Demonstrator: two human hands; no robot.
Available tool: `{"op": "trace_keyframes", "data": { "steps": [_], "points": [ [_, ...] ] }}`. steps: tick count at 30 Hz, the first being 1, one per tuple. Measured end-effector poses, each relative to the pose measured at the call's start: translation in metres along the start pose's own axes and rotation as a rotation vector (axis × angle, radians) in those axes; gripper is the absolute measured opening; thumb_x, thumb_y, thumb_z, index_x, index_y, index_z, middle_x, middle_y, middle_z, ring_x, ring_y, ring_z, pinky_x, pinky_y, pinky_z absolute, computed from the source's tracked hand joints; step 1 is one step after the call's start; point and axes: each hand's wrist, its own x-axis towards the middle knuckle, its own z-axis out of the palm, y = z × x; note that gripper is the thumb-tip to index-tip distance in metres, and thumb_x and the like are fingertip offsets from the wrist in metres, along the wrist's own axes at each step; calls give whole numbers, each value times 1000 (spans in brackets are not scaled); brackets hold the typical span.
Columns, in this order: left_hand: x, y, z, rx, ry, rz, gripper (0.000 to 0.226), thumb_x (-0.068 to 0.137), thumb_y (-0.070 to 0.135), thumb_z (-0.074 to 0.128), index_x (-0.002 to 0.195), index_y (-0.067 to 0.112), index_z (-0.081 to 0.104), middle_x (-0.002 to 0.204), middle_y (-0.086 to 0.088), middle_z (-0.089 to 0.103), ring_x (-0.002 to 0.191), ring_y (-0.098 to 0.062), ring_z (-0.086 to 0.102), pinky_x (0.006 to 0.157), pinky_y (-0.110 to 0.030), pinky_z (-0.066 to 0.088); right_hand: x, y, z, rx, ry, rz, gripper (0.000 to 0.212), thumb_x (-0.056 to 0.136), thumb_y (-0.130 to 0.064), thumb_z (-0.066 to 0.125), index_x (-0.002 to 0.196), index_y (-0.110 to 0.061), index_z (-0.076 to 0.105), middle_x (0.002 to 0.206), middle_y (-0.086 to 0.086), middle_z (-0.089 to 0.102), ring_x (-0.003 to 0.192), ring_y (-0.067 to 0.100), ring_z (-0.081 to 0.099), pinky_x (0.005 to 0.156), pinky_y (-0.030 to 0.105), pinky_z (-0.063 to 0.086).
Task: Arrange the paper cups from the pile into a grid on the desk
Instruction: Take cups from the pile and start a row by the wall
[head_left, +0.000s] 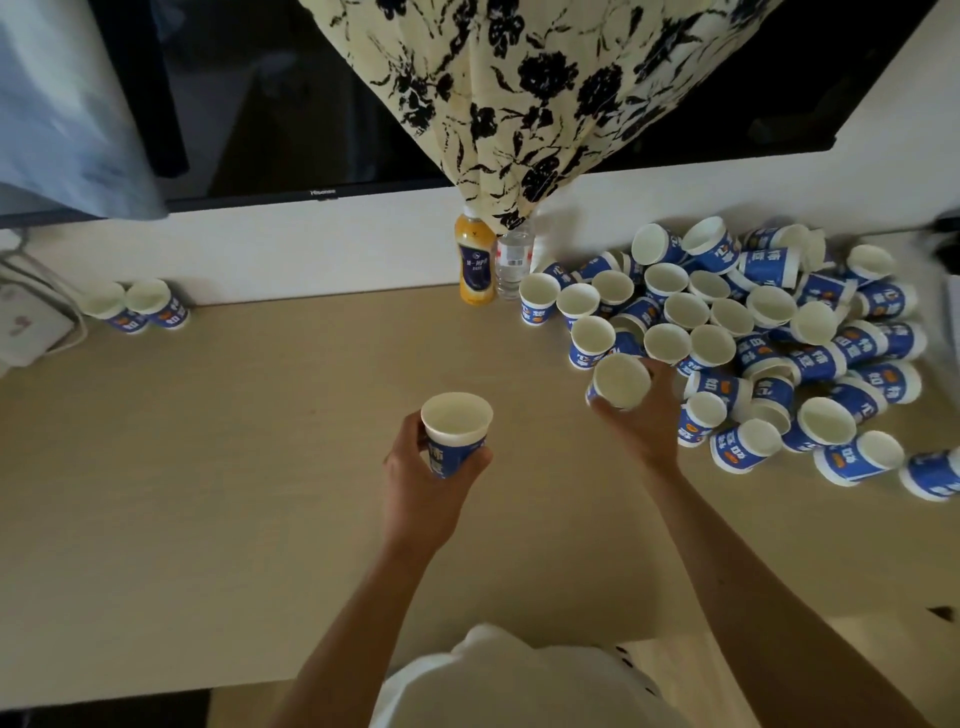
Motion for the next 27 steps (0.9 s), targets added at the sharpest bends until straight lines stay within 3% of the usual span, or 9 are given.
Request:
{"op": "trace_keyframes", "data": {
  "steps": [3,7,12,17,21,25,27],
  "points": [
    [5,-6,-16,0,30,-25,56,69,21,90,116,25,60,102,19,66,92,11,61,72,-14,50,-19,-25,15,77,-117,27,65,67,-27,89,117,-26,48,110,-8,64,98,14,63,86,34,53],
    [18,-15,-46,-20,90,-60,56,70,22,89,115,29,58,102,23,65,92,14,58,74,-17,48,-38,-67,42,160,-252,28,65,69,-21,90,117,-22,48,105,-14,60,92,-8,59,74,4,42],
    [35,-32,-94,-51,174,-110,57,70,23,89,118,24,59,102,21,66,90,15,57,68,-2,42,-66,-123,94,267,-378,48,62,68,-10,88,117,-17,51,104,-14,62,87,-14,60,71,4,44],
    [55,-55,-149,-81,215,-146,56,69,22,89,117,25,60,101,20,68,91,8,61,69,-6,45,-95,-173,160,342,-548,-9,69,56,-35,87,116,-24,54,109,-14,64,96,1,65,77,11,49],
    [78,-76,-204,-86,302,-159,58,68,23,89,117,27,60,102,21,68,92,8,61,69,-7,45,-113,-213,222,336,-627,-12,69,55,-38,88,114,-30,53,112,-10,65,102,7,66,78,15,51],
    [99,-95,-249,-104,357,-166,57,68,19,89,117,25,60,101,20,68,91,6,61,70,-7,46,-117,-242,284,347,-710,34,69,56,-31,94,114,-28,56,113,-3,69,105,17,69,86,46,60],
    [112,-111,-272,-122,384,-174,56,69,18,88,116,25,60,101,20,68,92,4,62,71,-8,46,-120,-257,321,331,-720,30,68,56,-29,93,114,-30,57,113,-5,69,105,15,69,89,51,58]
  ]
}}
